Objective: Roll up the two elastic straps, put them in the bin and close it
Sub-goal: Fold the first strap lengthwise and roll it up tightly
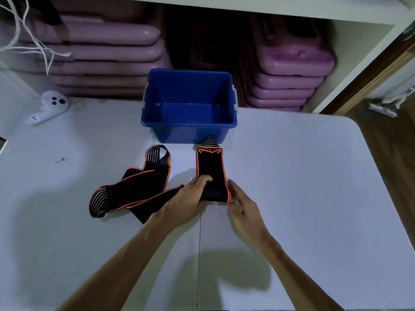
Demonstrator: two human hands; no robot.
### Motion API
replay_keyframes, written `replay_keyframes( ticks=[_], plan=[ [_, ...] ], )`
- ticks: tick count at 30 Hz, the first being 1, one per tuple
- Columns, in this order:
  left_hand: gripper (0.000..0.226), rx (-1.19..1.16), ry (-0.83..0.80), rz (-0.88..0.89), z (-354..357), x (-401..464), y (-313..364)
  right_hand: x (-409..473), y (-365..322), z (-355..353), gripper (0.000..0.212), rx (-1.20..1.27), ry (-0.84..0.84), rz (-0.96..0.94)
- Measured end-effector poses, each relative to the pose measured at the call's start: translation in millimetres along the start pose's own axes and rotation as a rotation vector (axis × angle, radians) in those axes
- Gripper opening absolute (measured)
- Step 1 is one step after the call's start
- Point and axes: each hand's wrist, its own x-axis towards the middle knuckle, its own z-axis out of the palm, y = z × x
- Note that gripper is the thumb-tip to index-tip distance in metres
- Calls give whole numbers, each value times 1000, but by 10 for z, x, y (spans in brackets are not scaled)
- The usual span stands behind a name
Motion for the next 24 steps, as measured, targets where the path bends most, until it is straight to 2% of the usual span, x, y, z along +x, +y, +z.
replay_keyframes(
  ticks=[3,7,10,14,18,20,24],
  plan=[
    [56,53,-6,31,77,-39,22,-86,38,121,79,-49,-19,5],
    [56,99,-5,70,128,-39,8,-109,14,214,78,3,-21,58],
    [52,84,18,92,119,-30,6,-127,-19,207,76,-7,-42,26],
    [46,23,35,62,68,9,-29,-67,41,162,53,-24,42,-48],
    [34,-130,44,-97,26,104,-73,116,2,67,29,-101,134,-36],
    [30,-182,86,-153,26,161,-56,260,-51,22,20,-87,132,3],
    [36,-123,186,-220,99,260,-96,448,-118,-6,11,-47,122,110]
  ],
)
